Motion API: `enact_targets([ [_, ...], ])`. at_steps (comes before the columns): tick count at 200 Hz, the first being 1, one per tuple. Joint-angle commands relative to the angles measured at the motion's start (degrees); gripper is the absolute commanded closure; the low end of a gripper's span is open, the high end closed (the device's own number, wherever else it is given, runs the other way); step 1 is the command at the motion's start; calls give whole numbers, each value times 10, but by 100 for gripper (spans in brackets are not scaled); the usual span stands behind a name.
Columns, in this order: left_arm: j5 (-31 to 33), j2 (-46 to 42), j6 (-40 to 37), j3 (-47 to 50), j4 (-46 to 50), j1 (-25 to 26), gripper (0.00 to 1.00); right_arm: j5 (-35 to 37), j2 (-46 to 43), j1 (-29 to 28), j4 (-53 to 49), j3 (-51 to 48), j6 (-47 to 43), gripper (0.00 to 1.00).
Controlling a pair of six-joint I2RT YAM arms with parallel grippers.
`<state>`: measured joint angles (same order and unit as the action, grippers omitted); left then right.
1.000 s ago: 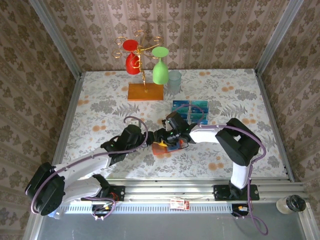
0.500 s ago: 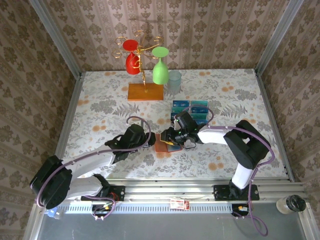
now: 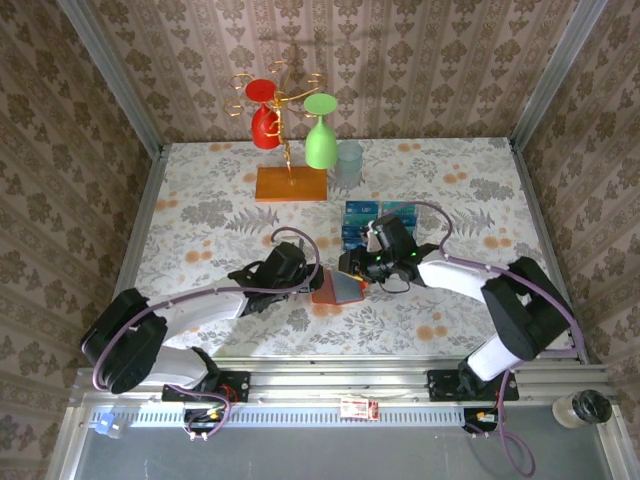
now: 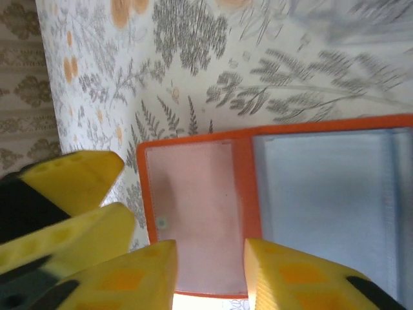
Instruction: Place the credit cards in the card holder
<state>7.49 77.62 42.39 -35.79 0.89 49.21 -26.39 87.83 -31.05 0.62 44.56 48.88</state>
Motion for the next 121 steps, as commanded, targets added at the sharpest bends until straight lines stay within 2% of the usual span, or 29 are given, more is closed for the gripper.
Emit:
enact_targets([
  [1,15,10,-13,-15,28,6,28,75,-41,13,-123,1,-66,56],
  [21,16,16,-13,-11,30,7,28,146,-49,16,-200,14,-112,50],
  [39,17,21,-13,-9,30,8,28,175,-40,16,-229,19,-142,48],
  [121,20,30,-14,0,24,11,28,164,24,14,-212,39,-160,50],
])
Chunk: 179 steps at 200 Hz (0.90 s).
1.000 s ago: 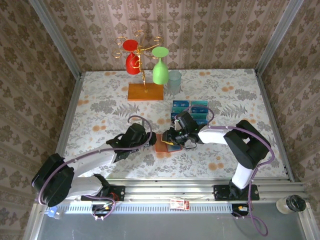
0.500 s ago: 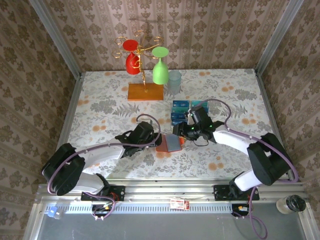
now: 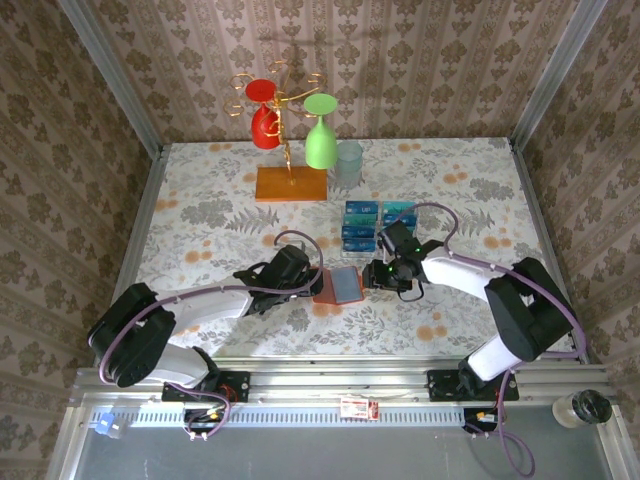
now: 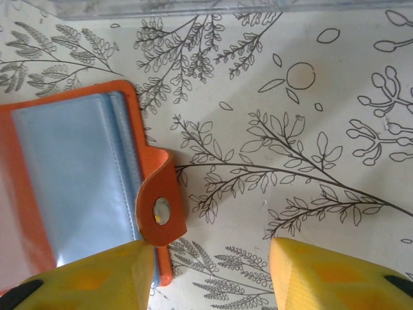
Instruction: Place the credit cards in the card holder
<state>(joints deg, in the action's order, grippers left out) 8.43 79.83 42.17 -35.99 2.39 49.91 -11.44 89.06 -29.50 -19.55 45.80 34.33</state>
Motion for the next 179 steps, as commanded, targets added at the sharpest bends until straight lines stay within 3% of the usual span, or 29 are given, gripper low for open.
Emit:
enact_targets([
  [1,11,8,-11,2,8,4,27,14,12,-1,-10,27,-15,50],
  [58,6,11,-11,6,0,5,27,6,44,-1,-5,53,-14,56],
  [80,5,12,-11,8,-3,5,27,5,47,-1,-4,55,-13,69],
  [101,3,11,-12,10,-3,6,27,5,35,0,-6,45,-12,91],
  [117,2,12,-15,9,-4,8,27,7,18,0,-5,29,-9,100],
  [179,3,32,-24,1,3,18,27,15,-82,0,-9,-53,27,100],
])
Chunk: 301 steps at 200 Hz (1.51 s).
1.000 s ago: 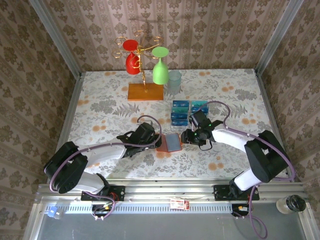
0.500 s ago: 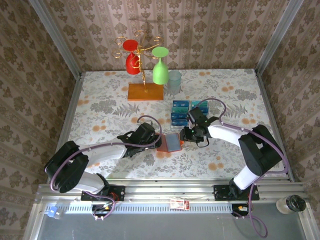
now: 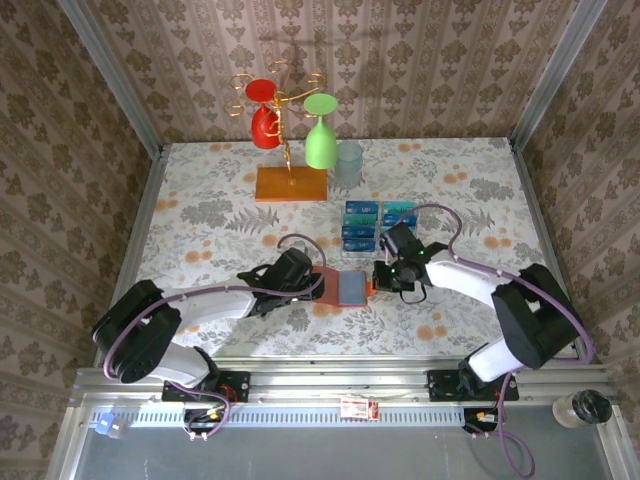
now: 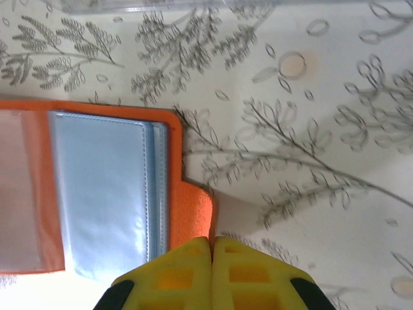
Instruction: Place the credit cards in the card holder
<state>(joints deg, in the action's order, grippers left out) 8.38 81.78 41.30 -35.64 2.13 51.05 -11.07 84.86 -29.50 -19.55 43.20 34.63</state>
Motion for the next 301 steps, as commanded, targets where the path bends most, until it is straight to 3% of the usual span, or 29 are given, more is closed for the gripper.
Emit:
enact_targets([
  [1,3,14,-15,-3,5,7,27,11,-42,1,-9,-29,25,100],
  [31,0,30,-16,-6,3,9,27,11,-73,0,3,-62,40,95],
  [74,7,37,-14,-4,4,17,27,5,-80,12,-6,-51,30,65],
  [96,10,40,-10,-2,2,21,27,4,-96,25,-26,-24,17,56],
  [161,17,51,-7,-8,0,31,27,-17,-55,70,-76,116,-80,46],
  [210,24,48,1,-3,2,35,27,-37,70,64,-137,244,-193,48],
  [301,25,50,7,0,-4,37,27,110,207,-3,-238,389,-345,50],
])
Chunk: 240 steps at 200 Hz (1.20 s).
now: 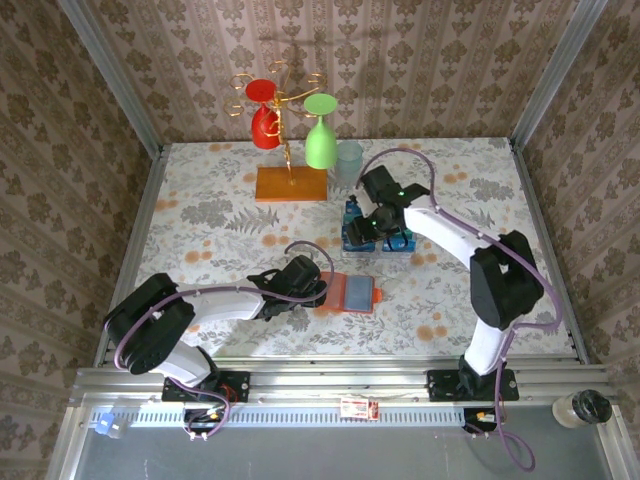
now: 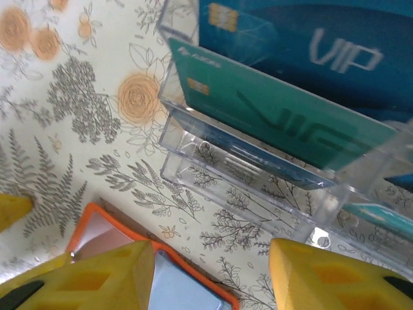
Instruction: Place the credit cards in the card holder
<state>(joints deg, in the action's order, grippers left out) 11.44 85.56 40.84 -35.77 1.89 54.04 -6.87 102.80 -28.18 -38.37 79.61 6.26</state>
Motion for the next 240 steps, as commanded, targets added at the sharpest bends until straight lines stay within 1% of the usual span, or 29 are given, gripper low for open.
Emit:
enact_targets([
  [1,-6,12,11,2,-2,7,27,70,29,-17,-50,25,-62,50],
  [54,-8,14,15,4,-7,8,27,145,60,-43,-46,49,-92,51],
  [91,-10,17,16,3,-10,8,27,178,81,-57,-42,57,-110,51],
  [141,-11,19,19,4,-12,9,27,178,107,-58,-31,60,-118,53],
  [167,-11,20,20,4,-13,11,27,170,111,-59,-32,61,-121,56],
  [191,-12,20,20,4,-14,12,27,166,110,-59,-33,61,-123,56],
  [240,-12,24,21,4,-15,13,27,139,107,-59,-37,60,-133,60],
])
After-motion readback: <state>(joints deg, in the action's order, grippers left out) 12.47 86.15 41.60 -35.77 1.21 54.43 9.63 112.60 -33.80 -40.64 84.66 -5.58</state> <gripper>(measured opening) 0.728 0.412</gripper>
